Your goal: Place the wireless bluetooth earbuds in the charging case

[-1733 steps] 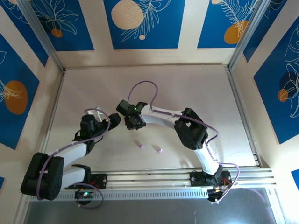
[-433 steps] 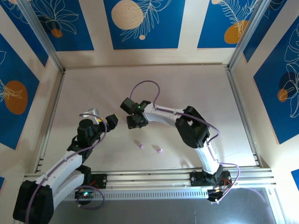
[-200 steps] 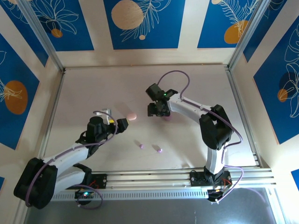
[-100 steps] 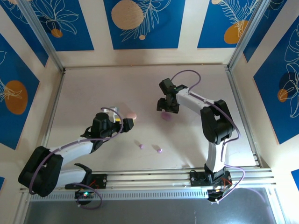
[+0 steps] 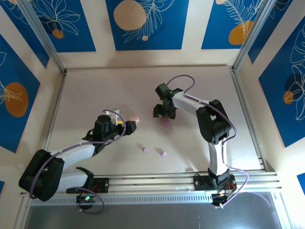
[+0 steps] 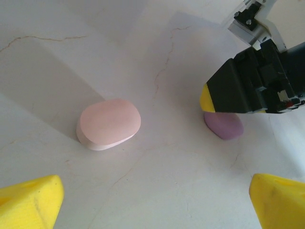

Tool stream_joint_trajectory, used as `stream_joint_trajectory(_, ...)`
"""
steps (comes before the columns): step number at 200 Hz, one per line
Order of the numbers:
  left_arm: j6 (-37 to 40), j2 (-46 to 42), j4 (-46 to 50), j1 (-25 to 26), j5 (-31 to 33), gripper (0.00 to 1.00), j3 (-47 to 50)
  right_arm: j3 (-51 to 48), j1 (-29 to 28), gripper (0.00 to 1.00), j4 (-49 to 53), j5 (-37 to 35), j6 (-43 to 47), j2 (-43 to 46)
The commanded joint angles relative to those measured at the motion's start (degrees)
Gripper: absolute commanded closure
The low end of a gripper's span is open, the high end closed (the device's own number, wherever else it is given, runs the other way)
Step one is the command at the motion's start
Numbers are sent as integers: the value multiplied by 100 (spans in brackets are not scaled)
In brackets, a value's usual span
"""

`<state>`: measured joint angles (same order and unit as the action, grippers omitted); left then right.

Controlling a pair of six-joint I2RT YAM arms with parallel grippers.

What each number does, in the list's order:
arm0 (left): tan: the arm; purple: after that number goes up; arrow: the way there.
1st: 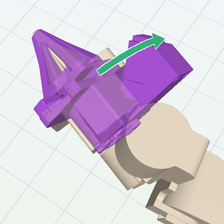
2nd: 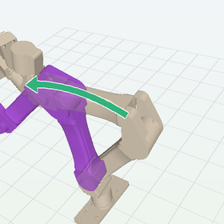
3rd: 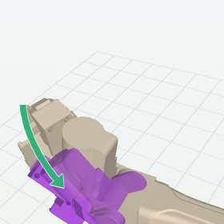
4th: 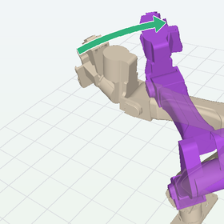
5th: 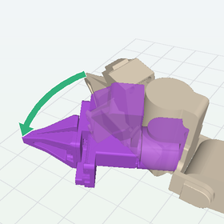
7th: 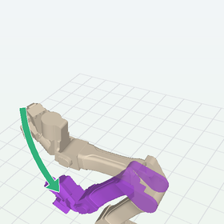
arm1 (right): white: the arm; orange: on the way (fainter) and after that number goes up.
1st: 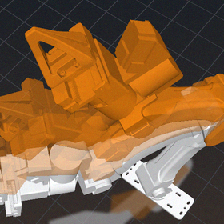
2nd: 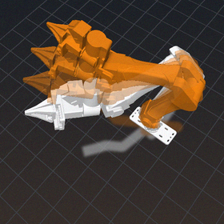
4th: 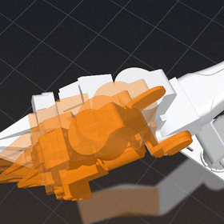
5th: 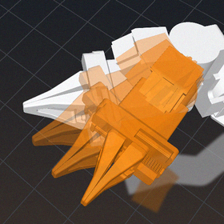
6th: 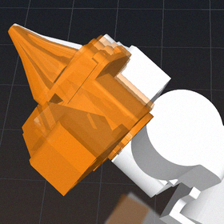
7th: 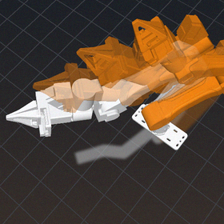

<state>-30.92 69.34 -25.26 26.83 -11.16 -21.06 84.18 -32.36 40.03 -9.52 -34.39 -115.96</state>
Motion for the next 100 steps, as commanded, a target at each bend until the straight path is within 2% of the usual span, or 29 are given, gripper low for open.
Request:
stream_joint_trajectory(1,112,-57,-50,67,-66,0,-135,-196,-154,32,134,216,-161,235)
stream_joint_trajectory(70,103,-37,-50,60,-88,0,-137,-561,-509,38,193,67,-349,682)
stream_joint_trajectory(100,100,30,-49,68,-136,0,-168,-555,-552,39,276,-312,-299,780)
